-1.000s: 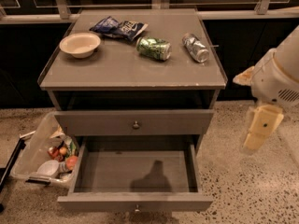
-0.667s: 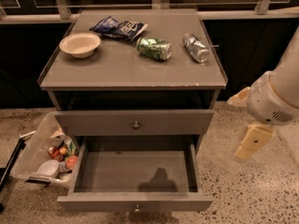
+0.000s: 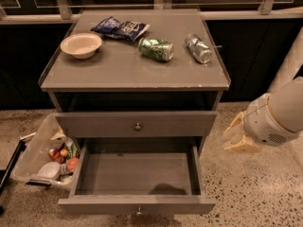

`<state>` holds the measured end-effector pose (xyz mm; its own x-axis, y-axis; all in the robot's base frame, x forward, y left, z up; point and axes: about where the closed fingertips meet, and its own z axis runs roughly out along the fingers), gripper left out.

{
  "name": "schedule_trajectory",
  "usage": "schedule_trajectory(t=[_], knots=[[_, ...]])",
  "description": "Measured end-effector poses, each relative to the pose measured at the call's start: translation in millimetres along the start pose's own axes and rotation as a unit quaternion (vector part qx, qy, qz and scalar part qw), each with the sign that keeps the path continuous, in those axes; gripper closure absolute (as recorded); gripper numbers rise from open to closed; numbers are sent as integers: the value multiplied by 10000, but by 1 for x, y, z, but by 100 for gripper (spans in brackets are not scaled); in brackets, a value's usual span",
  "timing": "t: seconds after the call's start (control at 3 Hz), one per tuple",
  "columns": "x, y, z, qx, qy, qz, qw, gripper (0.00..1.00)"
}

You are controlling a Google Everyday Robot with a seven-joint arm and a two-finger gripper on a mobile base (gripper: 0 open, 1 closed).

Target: Close middle drawer

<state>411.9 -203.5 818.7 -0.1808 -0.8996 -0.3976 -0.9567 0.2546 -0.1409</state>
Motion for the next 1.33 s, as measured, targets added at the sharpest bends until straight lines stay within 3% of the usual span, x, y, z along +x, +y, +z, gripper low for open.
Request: schedule_trajectory(t=[0.33, 0.67, 1.0, 1.33], knots=[[0, 0, 0, -2, -2, 1, 10000, 89], [-1, 9, 21, -225, -150, 97, 9996, 100], [-4, 19, 75, -581, -296, 252, 9976, 100], [-2, 21, 121, -667, -440, 285, 9964, 100]])
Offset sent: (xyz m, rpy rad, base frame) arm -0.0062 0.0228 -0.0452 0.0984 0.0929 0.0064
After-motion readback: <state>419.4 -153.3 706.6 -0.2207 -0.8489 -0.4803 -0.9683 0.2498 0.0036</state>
